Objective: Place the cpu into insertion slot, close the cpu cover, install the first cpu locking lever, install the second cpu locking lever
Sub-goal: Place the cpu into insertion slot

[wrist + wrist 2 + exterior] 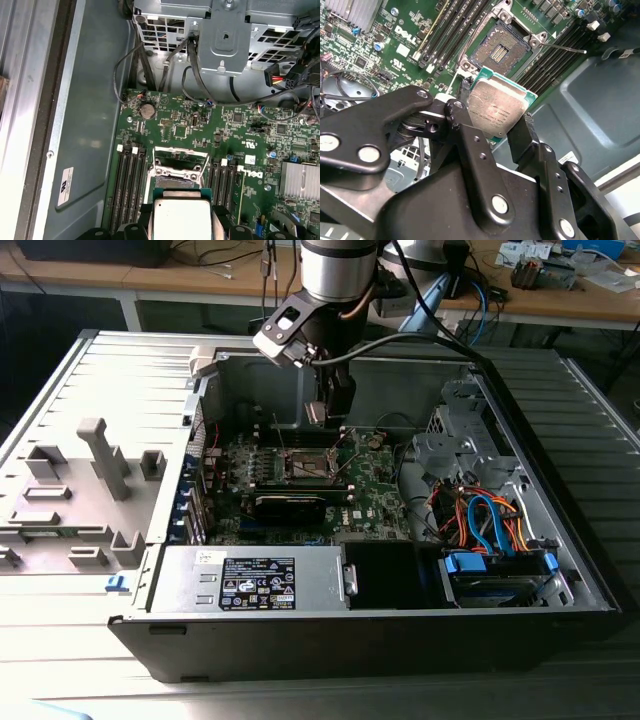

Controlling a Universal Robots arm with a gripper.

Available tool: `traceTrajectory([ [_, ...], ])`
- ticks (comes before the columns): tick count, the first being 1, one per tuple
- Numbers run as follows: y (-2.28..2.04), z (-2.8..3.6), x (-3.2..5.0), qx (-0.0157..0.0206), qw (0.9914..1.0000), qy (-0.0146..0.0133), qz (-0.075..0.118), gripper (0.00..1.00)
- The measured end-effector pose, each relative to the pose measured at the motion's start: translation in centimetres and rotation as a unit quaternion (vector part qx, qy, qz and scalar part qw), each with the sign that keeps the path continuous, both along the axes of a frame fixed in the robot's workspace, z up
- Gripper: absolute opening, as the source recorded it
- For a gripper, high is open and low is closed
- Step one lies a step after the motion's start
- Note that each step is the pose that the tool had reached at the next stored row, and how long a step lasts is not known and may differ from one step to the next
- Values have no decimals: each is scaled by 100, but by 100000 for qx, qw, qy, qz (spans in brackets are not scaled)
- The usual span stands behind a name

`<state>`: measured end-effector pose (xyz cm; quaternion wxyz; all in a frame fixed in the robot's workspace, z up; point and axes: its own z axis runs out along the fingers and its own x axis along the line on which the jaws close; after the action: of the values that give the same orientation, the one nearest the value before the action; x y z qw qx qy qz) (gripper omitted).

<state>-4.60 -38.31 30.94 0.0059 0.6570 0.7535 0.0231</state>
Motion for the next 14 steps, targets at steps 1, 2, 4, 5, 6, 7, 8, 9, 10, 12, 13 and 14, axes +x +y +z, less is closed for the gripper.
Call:
traceTrajectory([
  [1,0,0,0,-3,100000,0,-47,55],
  [2,0,-1,0,-4,100000,0,-99,55],
  [4,0,-2,0,-25,100000,0,-208,55],
  [5,0,-2,0,-34,100000,2,-240,55],
  [6,0,-2,0,-41,100000,3,-276,55],
  [7,0,-2,0,-46,99999,2,-320,55],
  [8,0,-3,0,-53,99999,-1,-407,55],
  [9,0,-3,0,-64,99999,0,-434,55],
  [10,0,-3,0,-68,99999,-2,-467,55],
  [12,0,-3,0,-82,99999,0,-528,55],
  [13,0,-3,0,-105,99998,1,-571,55],
  [14,0,-3,0,-105,99998,0,-597,55],
])
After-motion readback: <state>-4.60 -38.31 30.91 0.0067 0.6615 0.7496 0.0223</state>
